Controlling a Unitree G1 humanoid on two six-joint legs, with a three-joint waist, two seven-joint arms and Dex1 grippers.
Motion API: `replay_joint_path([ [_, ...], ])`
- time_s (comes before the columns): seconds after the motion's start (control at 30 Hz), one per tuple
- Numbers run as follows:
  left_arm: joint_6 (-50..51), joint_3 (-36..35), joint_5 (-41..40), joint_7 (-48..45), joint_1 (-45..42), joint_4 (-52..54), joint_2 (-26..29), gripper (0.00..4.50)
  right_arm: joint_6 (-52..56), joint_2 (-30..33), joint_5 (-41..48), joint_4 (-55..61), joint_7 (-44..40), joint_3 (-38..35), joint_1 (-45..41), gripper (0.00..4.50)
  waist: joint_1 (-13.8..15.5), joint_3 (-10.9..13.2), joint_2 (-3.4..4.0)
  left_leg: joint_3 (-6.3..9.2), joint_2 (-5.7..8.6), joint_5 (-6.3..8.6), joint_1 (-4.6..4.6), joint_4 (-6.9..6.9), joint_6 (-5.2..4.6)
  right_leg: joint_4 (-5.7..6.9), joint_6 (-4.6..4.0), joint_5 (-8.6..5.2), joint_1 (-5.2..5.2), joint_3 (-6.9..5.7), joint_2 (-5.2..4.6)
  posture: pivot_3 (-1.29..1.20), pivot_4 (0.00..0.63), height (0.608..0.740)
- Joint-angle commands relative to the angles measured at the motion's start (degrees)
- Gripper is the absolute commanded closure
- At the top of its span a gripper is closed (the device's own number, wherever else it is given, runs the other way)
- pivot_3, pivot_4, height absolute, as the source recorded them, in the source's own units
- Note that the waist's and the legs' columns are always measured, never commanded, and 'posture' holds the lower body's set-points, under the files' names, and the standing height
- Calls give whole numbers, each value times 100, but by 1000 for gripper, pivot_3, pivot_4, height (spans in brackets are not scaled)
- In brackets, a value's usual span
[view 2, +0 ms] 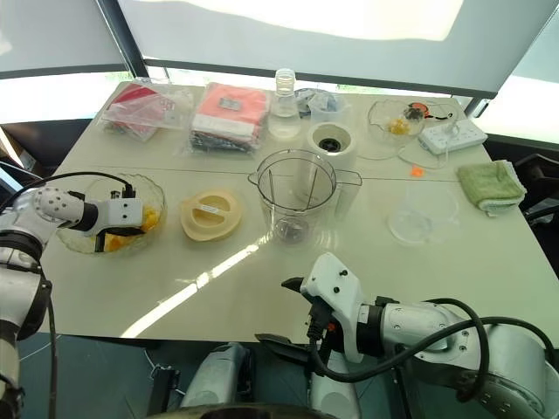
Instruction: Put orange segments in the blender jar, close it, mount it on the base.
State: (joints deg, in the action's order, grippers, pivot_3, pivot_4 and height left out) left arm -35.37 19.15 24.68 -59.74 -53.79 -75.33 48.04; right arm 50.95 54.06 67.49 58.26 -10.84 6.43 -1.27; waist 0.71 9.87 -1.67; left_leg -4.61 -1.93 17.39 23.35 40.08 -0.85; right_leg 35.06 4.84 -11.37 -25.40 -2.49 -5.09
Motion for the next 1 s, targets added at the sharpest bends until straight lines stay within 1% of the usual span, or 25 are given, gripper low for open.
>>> replay_joint_path([
  [0.03,-86,-11,53,159,30,-1,25,4398,-97,-17,112,174,99,60,-77,0,-9,0,0,-1,0,0,0,0,0,0,1,0,0,0,1,0,150,740],
  [0.57,26,-234,-205,-122,24,-11,-36,4458,-49,-203,-268,62,-71,210,-69,0,-4,0,-1,-2,1,0,0,0,0,2,0,0,0,0,3,0,150,740],
  [0.83,290,-569,-580,-733,-80,39,44,4458,0,-375,-521,-114,-236,358,-243,0,-3,0,-1,-2,2,0,0,0,0,2,0,0,-1,-1,4,0,150,740],
  [1.0,587,-857,-842,-1231,-290,117,247,4458,4,-509,-721,-219,-341,467,-330,0,-15,1,-6,-7,5,0,1,0,0,1,0,0,-1,-1,5,0,150,740],
])
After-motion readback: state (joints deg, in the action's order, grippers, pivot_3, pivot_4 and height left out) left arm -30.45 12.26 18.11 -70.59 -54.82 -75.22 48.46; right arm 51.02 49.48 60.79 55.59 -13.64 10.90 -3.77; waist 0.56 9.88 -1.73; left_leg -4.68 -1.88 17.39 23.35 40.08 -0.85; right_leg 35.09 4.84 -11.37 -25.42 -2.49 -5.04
